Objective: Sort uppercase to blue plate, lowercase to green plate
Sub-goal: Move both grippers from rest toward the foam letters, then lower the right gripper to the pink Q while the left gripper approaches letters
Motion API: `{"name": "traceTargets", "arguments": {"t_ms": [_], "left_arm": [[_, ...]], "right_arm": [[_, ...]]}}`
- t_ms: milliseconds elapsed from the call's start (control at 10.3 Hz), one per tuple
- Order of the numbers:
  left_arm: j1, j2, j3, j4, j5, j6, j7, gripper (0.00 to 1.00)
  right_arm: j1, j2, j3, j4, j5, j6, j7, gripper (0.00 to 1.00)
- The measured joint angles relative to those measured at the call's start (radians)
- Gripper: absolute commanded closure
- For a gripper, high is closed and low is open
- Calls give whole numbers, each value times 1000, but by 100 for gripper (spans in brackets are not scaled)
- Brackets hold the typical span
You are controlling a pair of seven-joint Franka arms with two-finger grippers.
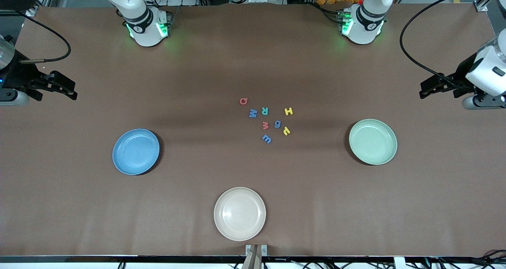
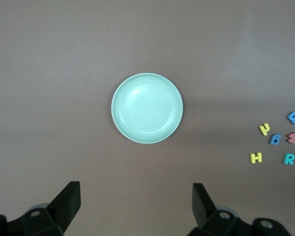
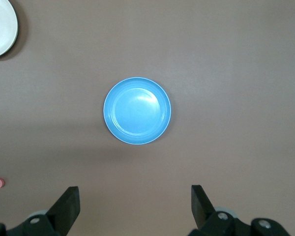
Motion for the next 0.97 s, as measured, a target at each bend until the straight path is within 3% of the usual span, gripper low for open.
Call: {"name": "traceTargets", "arguments": {"t_ms": [194,583,972], "left_arm": [[-11,14,-31,-5,-36,23,-36,0],[-116,70,-56,-15,-46,67,-291,0],[-227,168,-58,-16,-46,145,-464,0]], "right_arm": [[0,3,1,-6,0,-7,0,0],[33,38,19,-13,2,-9,0,0],[67,97,89,-56,3,31,19,0]]}}
